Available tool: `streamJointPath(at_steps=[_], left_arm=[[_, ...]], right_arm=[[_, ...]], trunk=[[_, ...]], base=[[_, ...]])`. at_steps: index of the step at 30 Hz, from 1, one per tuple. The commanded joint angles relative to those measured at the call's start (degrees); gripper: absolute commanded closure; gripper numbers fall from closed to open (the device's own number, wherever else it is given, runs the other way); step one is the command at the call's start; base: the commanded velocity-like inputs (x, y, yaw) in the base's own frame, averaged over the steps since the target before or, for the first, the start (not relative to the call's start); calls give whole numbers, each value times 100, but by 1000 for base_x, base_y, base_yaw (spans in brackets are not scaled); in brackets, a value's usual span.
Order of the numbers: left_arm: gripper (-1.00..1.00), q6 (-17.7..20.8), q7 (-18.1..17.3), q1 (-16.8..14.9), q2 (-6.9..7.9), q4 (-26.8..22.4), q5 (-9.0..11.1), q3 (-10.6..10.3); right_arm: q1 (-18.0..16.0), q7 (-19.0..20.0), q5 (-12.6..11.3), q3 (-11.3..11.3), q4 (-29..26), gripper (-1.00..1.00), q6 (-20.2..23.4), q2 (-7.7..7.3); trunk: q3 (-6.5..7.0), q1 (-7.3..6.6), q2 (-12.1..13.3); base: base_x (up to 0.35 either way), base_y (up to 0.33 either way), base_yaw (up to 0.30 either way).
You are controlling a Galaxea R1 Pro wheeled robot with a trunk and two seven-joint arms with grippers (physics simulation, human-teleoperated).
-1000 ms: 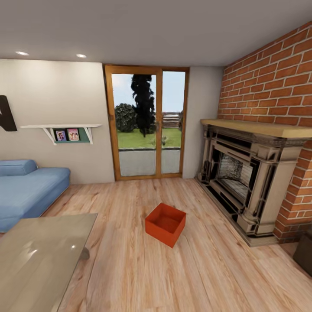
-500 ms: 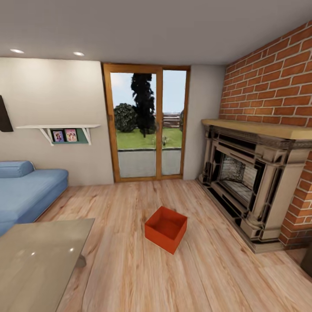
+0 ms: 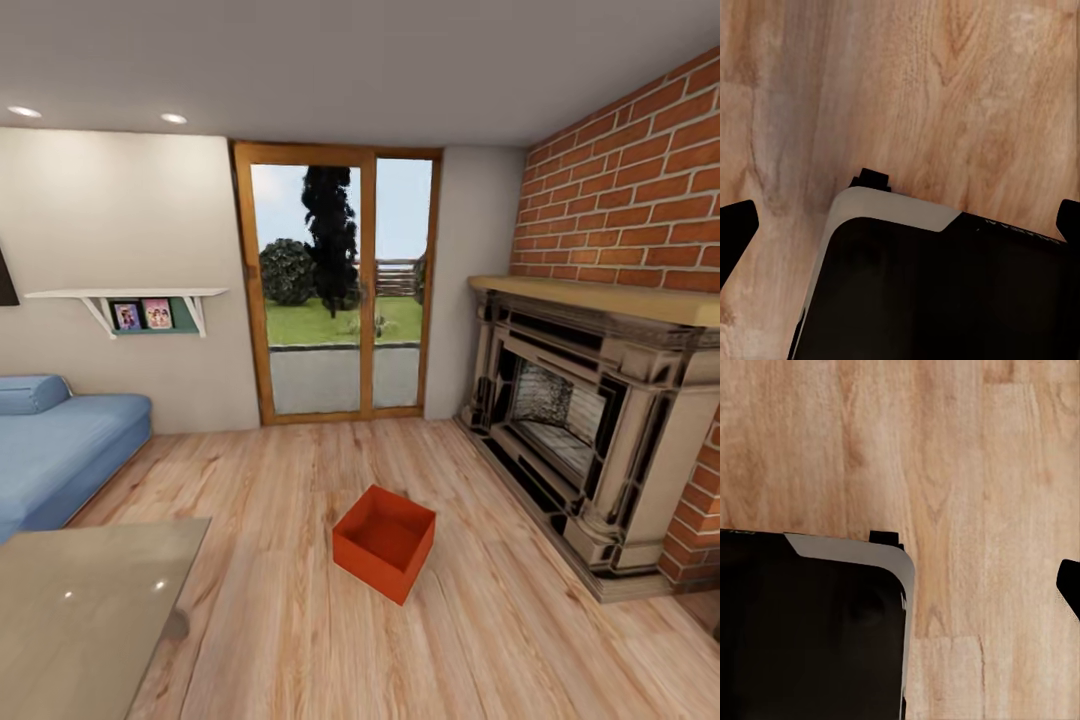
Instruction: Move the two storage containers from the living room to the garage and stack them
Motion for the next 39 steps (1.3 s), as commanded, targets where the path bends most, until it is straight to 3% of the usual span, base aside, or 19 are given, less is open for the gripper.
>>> streamJointPath(at_steps=[1, 26, 39], left_arm=[[-100, -3, 15, -3, 0, -2, 45, -49], [-100, -3, 15, -3, 0, -2, 45, -48], [-100, -3, 15, -3, -9, -2, 45, -50]], right_arm=[[-6, 8, -42, 48, 14, -100, -26, 3], [-6, 8, -43, 56, 15, -100, -17, 29], [-6, 8, -43, 56, 16, -100, -9, 24]], trunk=[[-9, 3, -6], [-9, 3, -6], [-9, 3, -6]], base=[[243, 0, 0], [278, 0, -2], [282, 156, -171]])
